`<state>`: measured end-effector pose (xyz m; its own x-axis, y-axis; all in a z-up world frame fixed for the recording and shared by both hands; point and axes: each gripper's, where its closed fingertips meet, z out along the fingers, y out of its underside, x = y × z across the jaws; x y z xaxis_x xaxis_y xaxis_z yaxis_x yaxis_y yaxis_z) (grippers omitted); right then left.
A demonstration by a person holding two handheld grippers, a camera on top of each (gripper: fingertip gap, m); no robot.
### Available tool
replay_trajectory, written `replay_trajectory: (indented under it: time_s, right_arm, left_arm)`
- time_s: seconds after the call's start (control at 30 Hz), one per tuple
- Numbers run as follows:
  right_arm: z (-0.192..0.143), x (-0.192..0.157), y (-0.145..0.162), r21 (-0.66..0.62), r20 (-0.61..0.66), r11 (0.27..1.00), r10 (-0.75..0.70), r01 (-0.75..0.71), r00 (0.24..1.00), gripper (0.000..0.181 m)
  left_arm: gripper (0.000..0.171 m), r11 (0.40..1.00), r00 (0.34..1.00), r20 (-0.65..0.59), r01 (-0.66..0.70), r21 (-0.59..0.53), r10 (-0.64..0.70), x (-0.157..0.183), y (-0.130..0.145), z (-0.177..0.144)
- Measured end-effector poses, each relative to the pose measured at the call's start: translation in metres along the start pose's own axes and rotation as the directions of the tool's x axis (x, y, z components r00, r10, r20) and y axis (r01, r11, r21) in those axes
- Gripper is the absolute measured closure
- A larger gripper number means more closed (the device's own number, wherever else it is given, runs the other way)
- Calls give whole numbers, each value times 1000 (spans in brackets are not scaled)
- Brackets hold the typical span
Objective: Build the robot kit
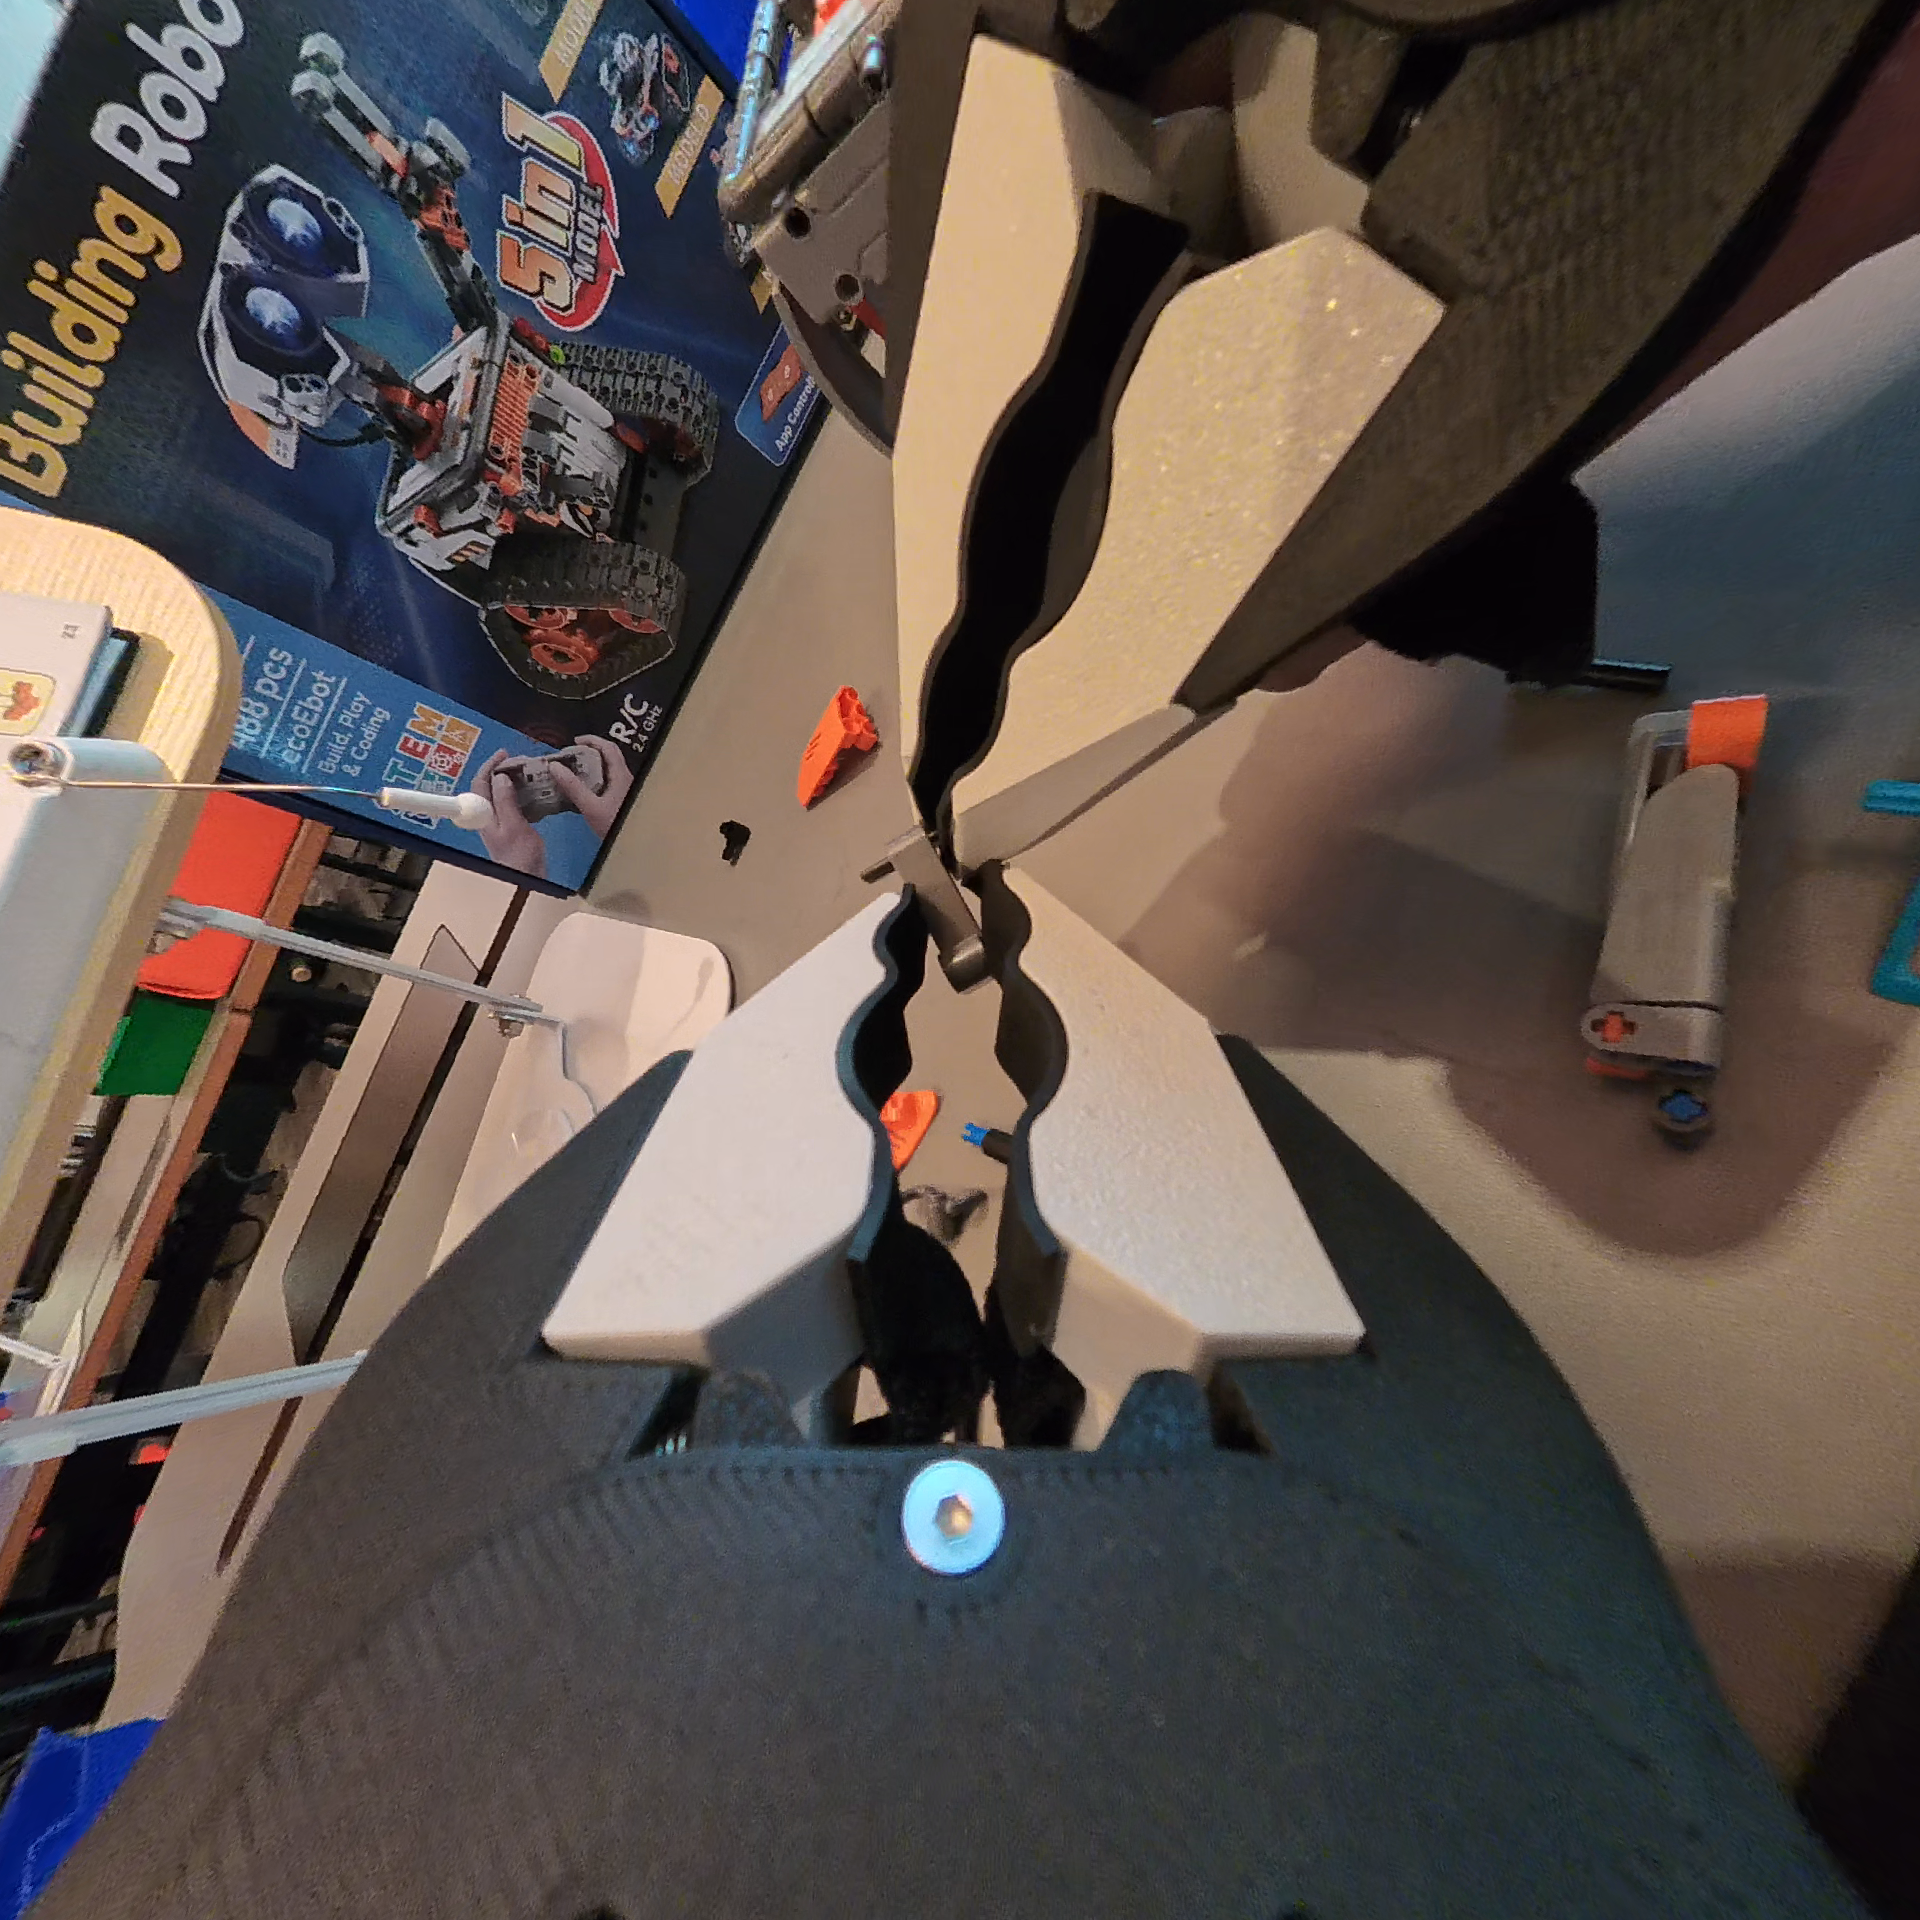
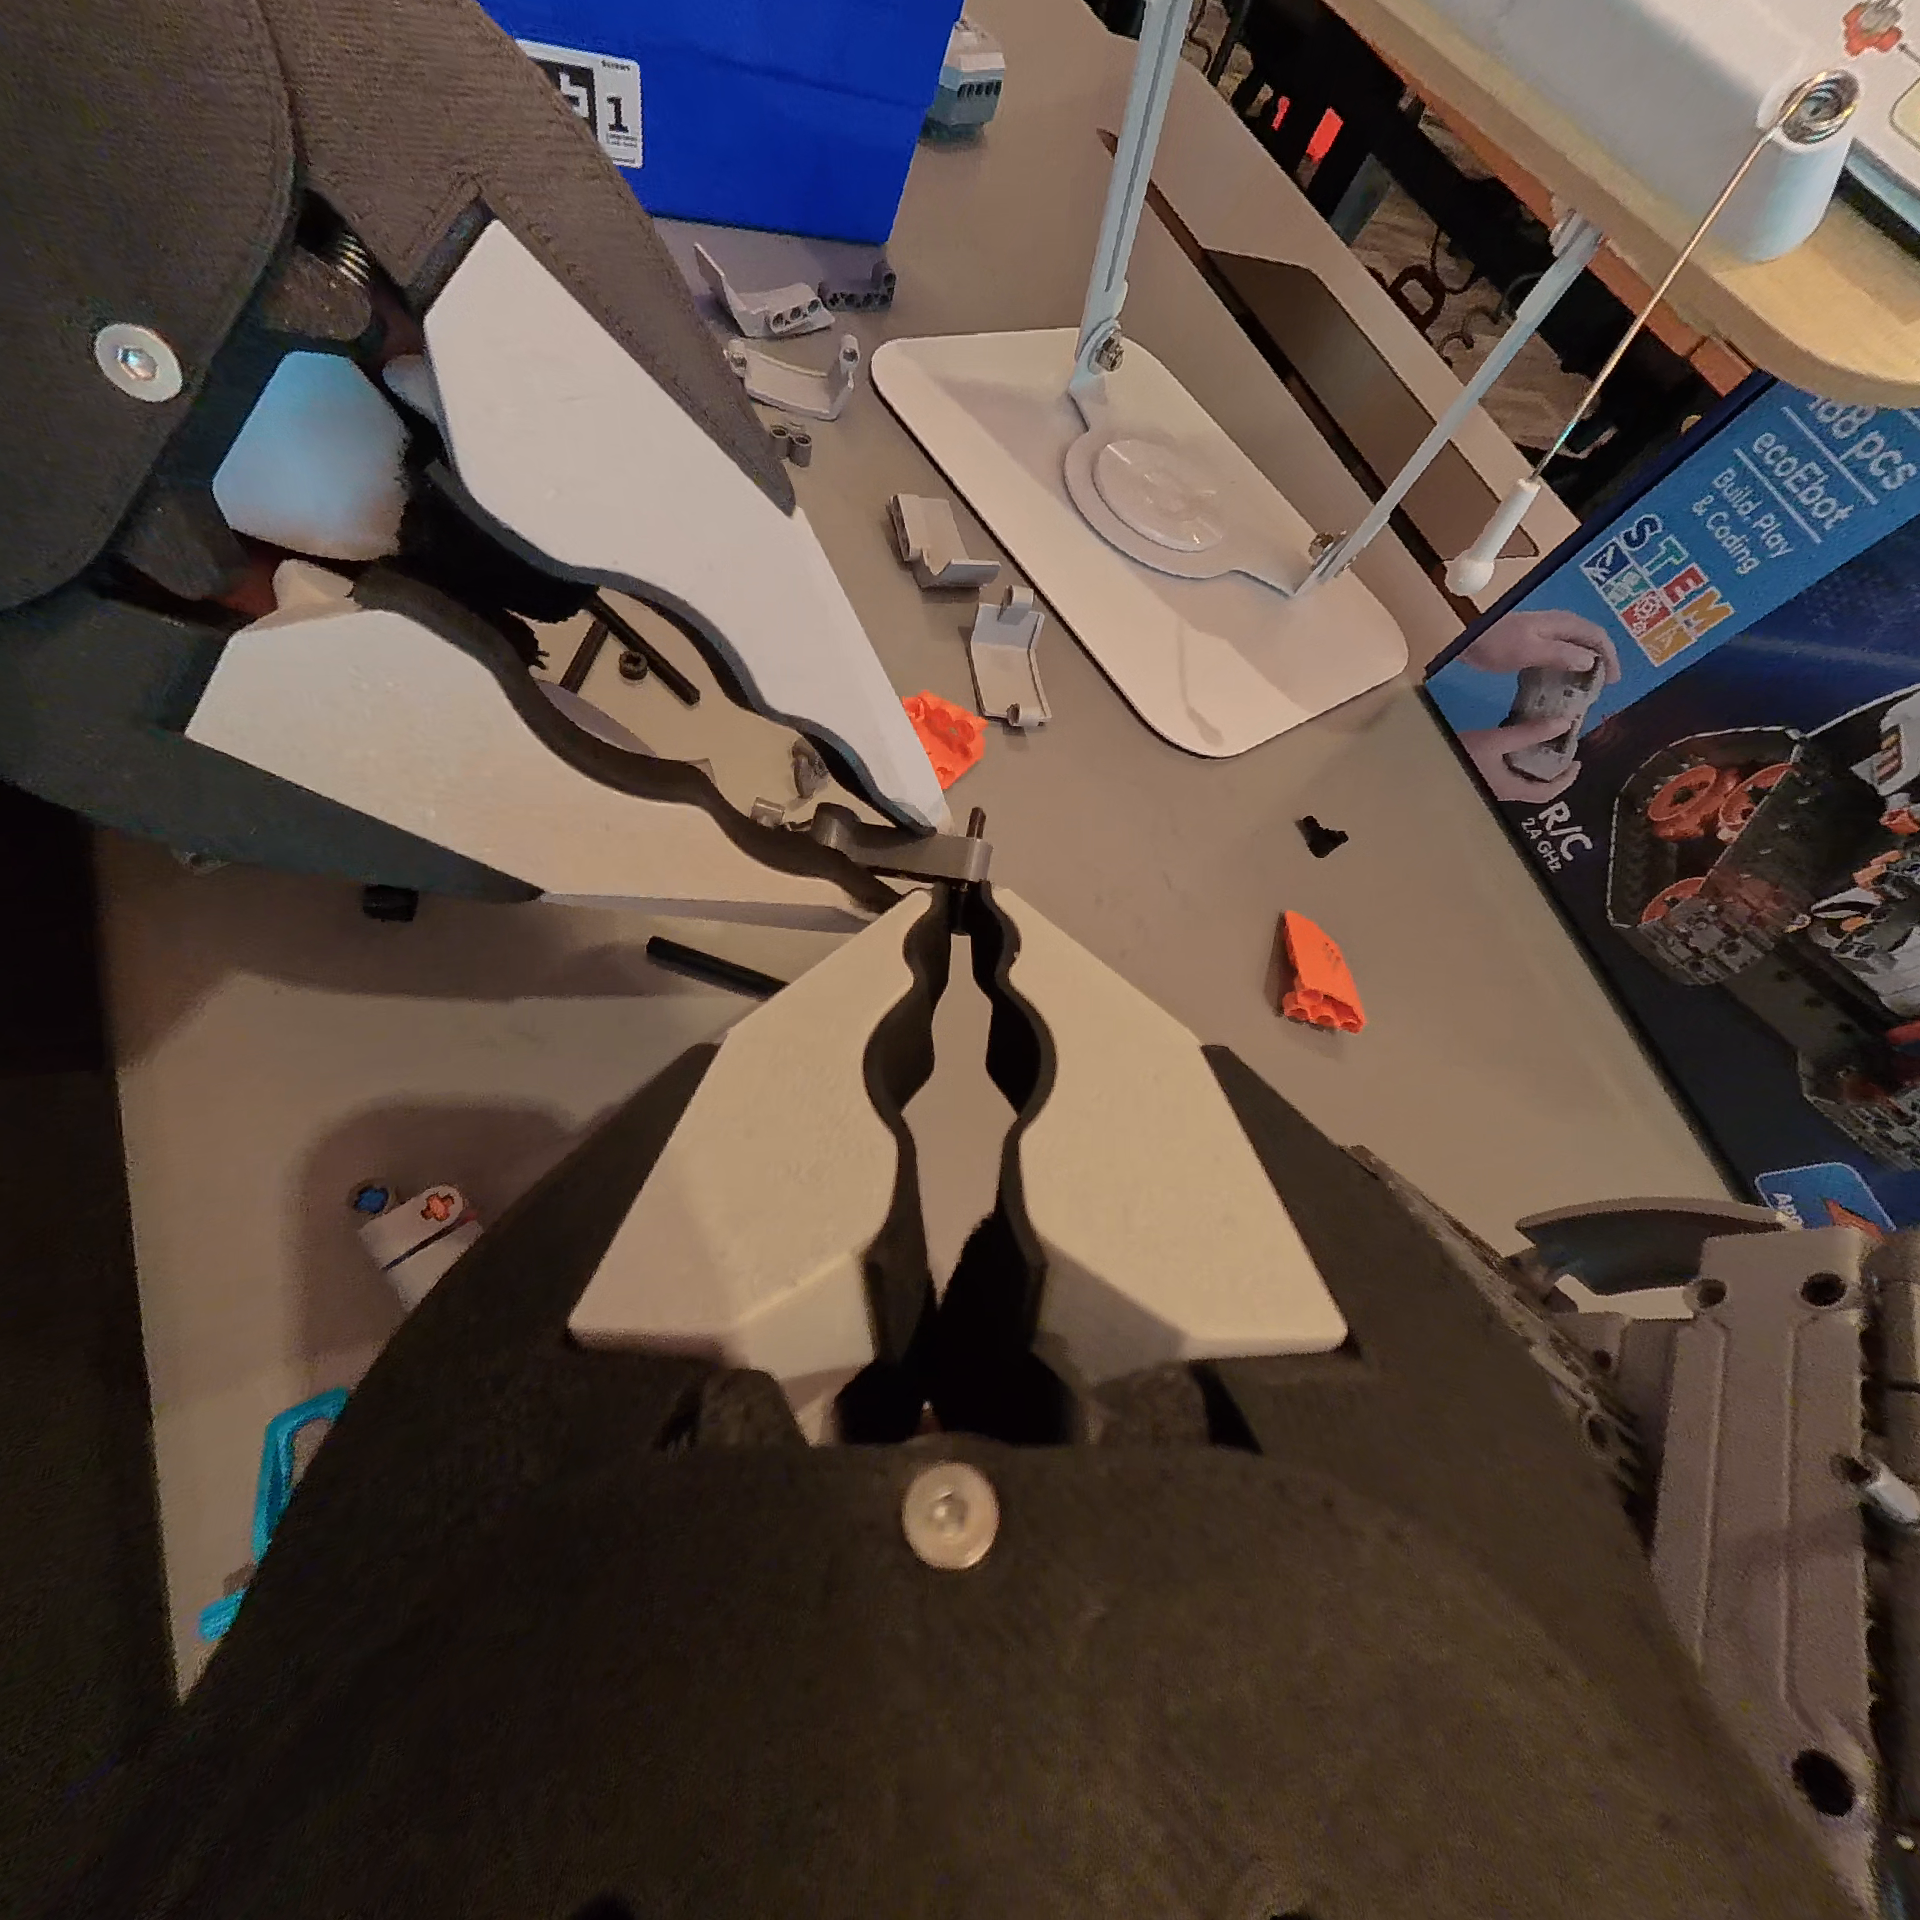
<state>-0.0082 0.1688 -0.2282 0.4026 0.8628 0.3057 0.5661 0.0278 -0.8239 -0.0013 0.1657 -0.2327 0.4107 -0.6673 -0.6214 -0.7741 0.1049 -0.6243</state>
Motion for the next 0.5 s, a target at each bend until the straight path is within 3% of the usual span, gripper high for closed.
replay_trajectory:
  time_s: [0.17, 0.3, 0.43, 0.5]
  right_arm:
    - [-4, 2, -7, 16, 27, 996, -87, 87, 996, 179]
    - [-14, -4, -2, 10, 81, 980, -197, 197, 977, 174]
    - [-22, -11, 10, -29, 166, 960, -271, 279, 948, 159]
    - [-25, -11, 7, 12, 160, 951, -308, 310, 938, 162]
  left_arm:
    - [164, 1000, 1000, 13, 20, 23, -20, -9, -2, -4]
    - [163, 998, 998, -44, -43, 39, 44, 0, -5, -7]
    - [166, 997, 997, -36, -74, 18, 75, -2, -1, -9]
    - [166, 998, 995, -93, -38, 49, 43, 3, -4, -11]
